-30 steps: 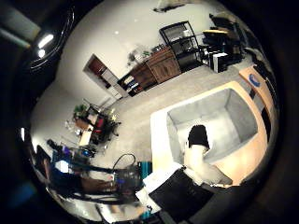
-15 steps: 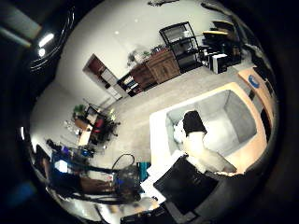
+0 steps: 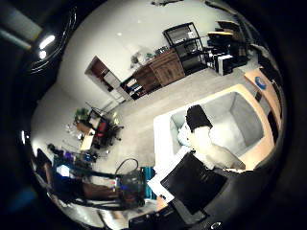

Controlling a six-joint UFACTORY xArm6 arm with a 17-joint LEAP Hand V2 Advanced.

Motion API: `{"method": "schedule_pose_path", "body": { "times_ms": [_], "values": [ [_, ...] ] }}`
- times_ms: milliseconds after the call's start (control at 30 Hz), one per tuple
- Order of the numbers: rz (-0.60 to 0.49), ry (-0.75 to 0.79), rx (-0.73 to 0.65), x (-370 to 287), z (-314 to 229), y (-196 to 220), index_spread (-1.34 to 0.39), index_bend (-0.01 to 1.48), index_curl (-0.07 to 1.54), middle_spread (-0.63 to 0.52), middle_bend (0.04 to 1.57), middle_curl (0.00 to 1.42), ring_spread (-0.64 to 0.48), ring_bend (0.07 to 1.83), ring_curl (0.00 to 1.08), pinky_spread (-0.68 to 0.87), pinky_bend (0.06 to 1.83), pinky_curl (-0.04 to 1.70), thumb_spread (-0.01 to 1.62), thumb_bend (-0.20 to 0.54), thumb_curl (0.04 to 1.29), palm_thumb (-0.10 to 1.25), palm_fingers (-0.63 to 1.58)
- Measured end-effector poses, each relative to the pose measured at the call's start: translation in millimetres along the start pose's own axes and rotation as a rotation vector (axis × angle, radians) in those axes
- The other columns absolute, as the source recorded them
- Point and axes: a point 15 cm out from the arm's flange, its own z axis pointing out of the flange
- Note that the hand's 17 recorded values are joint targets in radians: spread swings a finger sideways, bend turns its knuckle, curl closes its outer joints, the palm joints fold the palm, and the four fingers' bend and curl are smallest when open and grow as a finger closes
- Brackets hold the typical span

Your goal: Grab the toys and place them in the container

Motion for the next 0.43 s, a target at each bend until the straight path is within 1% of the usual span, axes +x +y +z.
{"method": "schedule_pose_path", "body": {
  "times_ms": [200,300,433],
  "values": [
    [0.004,0.016,0.003,7,-5,3,-0.61,0.17,0.3,-0.4,0.19,0.36,-0.42,0.8,0.32,-0.29,1.17,0.32,0.94,-0.034,0.44,0.55,0.34],
    [0.0,0.04,0.022,8,-19,2,-0.61,0.17,0.3,-0.4,0.19,0.35,-0.43,0.8,0.32,-0.31,1.18,0.32,0.94,-0.032,0.43,0.55,0.35],
    [0.013,0.044,0.01,9,-18,20,-0.61,0.17,0.29,-0.41,0.19,0.34,-0.44,0.81,0.31,-0.33,1.21,0.31,0.94,-0.033,0.43,0.55,0.37]
  ]
}}
